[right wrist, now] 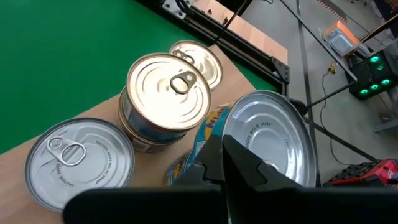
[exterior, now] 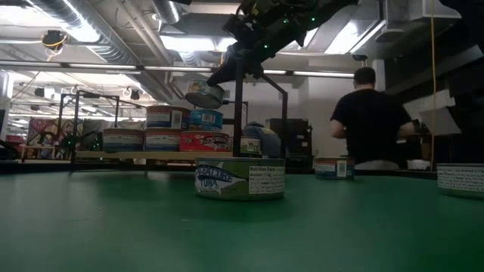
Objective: Stack canned seafood by type on shelf
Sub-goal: Stack the sky blue tuna can on top of the sky blue tuna can
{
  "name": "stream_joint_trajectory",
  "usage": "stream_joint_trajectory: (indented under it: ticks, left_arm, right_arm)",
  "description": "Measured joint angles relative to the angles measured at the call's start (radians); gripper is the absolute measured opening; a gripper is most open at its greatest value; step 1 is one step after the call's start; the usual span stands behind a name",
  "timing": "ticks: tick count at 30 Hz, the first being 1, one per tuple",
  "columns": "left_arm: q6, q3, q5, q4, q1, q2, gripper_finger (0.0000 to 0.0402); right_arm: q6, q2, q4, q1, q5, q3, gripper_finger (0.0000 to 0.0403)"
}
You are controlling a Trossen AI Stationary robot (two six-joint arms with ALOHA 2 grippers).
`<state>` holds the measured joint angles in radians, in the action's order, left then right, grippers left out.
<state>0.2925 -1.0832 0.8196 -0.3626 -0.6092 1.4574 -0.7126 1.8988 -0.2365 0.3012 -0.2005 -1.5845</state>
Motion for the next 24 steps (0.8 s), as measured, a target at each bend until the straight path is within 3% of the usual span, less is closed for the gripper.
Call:
stream_joint_trajectory:
  ticks: [24]
  left_arm:
    - [0.008,0.0,-0.001,-0.001,-0.001,0.0,0.028]
  right_arm:
    - [-0.026,0.036,0.001,0.0,0.051,0.0,0.0003]
